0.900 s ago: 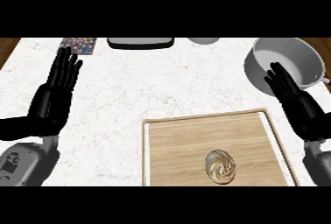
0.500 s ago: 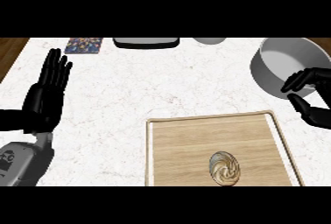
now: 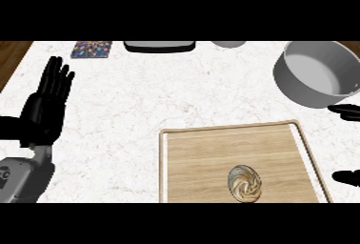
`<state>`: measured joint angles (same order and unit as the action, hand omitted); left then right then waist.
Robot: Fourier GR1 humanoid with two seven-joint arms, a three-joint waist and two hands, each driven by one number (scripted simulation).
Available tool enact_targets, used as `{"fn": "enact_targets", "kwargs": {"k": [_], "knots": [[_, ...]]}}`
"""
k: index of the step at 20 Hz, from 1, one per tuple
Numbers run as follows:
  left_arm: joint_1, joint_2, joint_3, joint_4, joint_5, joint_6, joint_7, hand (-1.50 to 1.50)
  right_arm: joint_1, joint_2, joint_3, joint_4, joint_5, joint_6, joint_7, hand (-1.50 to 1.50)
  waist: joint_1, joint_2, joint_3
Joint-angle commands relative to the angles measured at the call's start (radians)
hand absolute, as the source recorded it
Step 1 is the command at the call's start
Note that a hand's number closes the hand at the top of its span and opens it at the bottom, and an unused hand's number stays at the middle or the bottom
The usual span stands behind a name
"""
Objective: Pick the cupcake from the tray and place it in the pot
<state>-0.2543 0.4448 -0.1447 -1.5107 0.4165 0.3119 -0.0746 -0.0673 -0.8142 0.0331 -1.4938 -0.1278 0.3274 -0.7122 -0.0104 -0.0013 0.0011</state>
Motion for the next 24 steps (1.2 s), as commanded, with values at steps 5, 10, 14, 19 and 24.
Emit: {"fn": "enact_targets", "kwargs": {"k": [5,10,14,19,24], "knots": [[-0.013,-0.004,0.029,0.016,-0.018,-0.014,0.01,0.0,0.079,-0.126,0.026,-0.143,0.232,0.002,0.016,-1.5,0.001,0.0,-0.002],[-0.015,0.001,0.037,-0.028,-0.025,-0.002,0.066,0.0,0.116,-0.186,0.037,-0.364,0.282,0.044,0.222,-1.5,-0.004,-0.004,-0.002],[0.005,-0.03,0.02,-0.054,-0.049,0.006,0.079,0.0,0.124,-0.099,0.137,-0.478,0.369,0.035,0.417,-1.5,0.009,-0.002,-0.002],[-0.098,-0.091,0.032,0.065,-0.097,0.018,0.062,0.0,0.055,-0.061,0.143,-0.504,0.383,0.13,0.581,-1.5,0.005,0.002,-0.002],[-0.022,-0.041,0.098,0.005,-0.046,-0.093,0.066,0.0,0.02,0.076,0.282,-0.394,0.53,0.134,0.602,-1.5,0.017,0.002,-0.001]]}}
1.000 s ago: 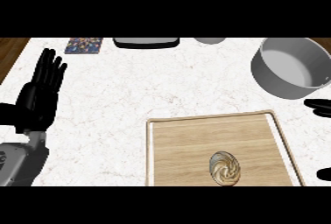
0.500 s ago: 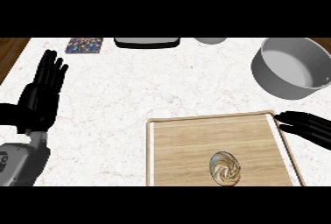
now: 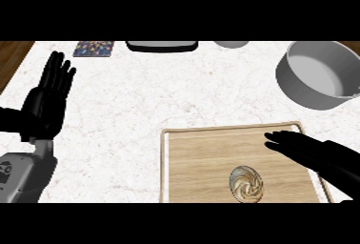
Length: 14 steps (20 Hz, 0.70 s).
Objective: Pick the cupcake from the tray and place it in the pot
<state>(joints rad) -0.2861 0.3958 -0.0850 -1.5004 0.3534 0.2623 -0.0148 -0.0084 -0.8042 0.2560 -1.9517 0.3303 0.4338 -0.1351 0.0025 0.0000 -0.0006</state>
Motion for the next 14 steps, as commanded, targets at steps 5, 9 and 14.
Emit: {"fn": "enact_targets", "kwargs": {"k": [5,9,14], "knots": [[0.018,-0.033,0.042,-0.042,-0.059,-0.016,0.036,0.0,0.016,0.152,0.071,0.03,0.169,0.037,0.014,-1.5,-0.003,0.0,0.001],[0.073,-0.078,0.004,-0.121,-0.103,0.004,0.059,0.0,0.042,0.198,0.063,0.005,0.223,0.006,-0.032,-1.5,-0.002,-0.002,0.001],[-0.002,-0.072,0.087,-0.009,-0.092,-0.061,0.043,0.0,0.076,0.266,0.102,0.052,0.334,-0.033,-0.09,-1.5,-0.004,0.0,0.001]]}}
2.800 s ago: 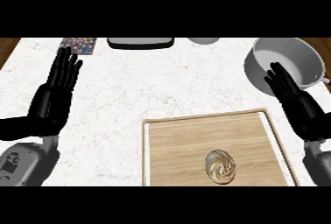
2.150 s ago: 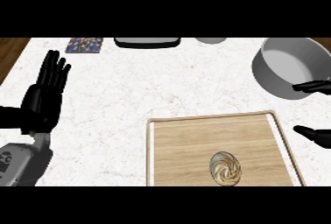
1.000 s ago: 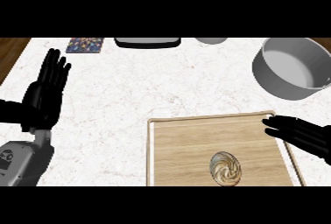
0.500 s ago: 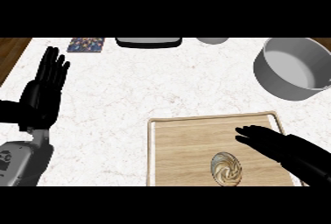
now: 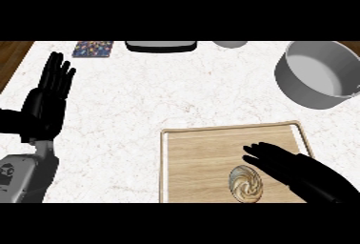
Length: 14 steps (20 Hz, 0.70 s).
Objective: Pick the cupcake from the tray and place it in the pot
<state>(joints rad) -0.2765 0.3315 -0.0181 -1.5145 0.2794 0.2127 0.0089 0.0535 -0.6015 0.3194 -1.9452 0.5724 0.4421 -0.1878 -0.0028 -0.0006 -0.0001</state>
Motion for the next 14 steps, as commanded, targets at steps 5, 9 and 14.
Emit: {"fn": "enact_targets", "kwargs": {"k": [5,9,14], "knots": [[0.025,-0.042,0.005,-0.033,-0.048,-0.007,0.009,0.0,-0.031,0.138,0.075,-0.022,0.159,0.032,0.173,-1.5,0.003,0.0,0.0],[0.036,-0.087,-0.02,-0.103,-0.102,0.041,0.057,0.0,-0.054,0.167,0.044,0.131,0.208,-0.02,0.06,-1.5,0.005,0.0,0.0],[0.017,-0.043,0.045,-0.101,-0.076,-0.031,0.103,0.0,-0.039,0.246,0.096,0.189,0.288,-0.075,0.036,-1.5,0.005,0.0,0.0]]}}
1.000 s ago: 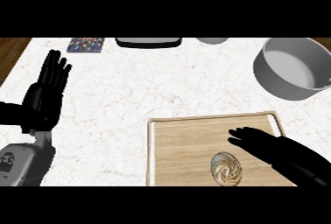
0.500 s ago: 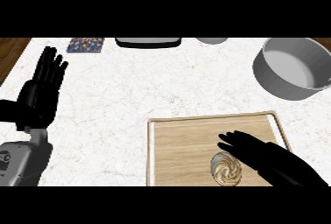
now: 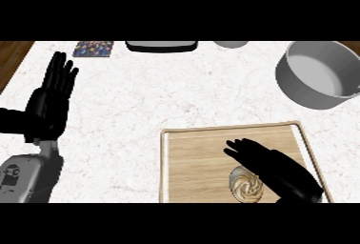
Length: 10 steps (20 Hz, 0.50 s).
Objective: Pick the cupcake from the tray and place it in the pot
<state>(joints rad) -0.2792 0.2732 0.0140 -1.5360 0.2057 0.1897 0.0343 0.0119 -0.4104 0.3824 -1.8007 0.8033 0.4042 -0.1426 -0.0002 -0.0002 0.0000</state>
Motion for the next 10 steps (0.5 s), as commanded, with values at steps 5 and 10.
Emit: {"fn": "enact_targets", "kwargs": {"k": [5,10], "knots": [[0.014,-0.023,0.029,-0.01,-0.031,-0.034,-0.008,0.0,-0.016,0.101,0.042,0.163,0.113,-0.088,-0.085,-1.5,0.001,0.0,0.0],[0.008,-0.04,0.025,-0.042,-0.031,-0.022,0.036,0.0,-0.008,0.095,0.08,0.131,0.118,-0.058,-0.135,1.5,0.0,0.0,0.0]]}}
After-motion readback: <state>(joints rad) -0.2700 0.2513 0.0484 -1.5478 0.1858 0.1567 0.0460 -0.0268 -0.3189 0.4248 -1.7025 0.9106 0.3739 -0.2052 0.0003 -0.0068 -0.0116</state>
